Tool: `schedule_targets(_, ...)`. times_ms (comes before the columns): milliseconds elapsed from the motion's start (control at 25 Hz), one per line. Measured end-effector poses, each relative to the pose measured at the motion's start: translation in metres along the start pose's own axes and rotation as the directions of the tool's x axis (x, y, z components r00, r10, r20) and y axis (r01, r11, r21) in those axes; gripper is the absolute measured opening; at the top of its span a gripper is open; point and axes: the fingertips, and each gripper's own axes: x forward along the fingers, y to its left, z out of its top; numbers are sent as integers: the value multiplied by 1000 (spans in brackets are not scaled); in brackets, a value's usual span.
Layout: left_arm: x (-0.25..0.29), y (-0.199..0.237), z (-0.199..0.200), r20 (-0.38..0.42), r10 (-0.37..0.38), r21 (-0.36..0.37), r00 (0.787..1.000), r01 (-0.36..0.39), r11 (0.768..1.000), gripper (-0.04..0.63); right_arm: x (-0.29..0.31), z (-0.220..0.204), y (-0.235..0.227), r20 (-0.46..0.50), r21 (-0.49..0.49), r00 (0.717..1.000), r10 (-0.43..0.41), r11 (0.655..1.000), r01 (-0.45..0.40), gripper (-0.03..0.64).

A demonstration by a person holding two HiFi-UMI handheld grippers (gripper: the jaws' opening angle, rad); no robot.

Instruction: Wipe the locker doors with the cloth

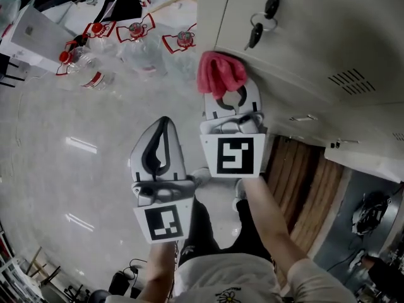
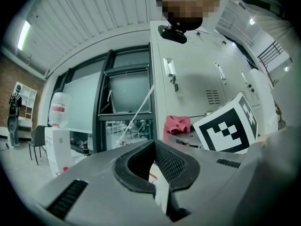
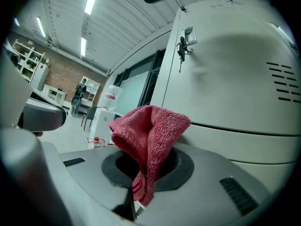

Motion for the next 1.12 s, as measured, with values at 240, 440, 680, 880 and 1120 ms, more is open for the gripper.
schedule_targets(240,7,-15,1,2,-14,4,1000,14,1000,17,-17,-4,-18,-6,14,1000,-15,1000,15,31)
schedule_targets(440,19,-46,9,25,-45,8,999,45,999,17,-49,-16,-54,-12,21,998,-62,998,63,31)
schedule_targets(680,28,-92,11,35,-99,-8,995,99,995,17,-91,-35,-100,-23,66,987,-160,985,162,31)
schedule_targets(880,33,-130,5,28,-153,-18,988,154,988,17,-129,-56,-143,-37,92,964,-263,960,265,31)
schedule_targets(1120,33,-159,2,27,-186,-22,982,187,982,17,-161,-74,-174,-68,96,942,-329,938,334,31)
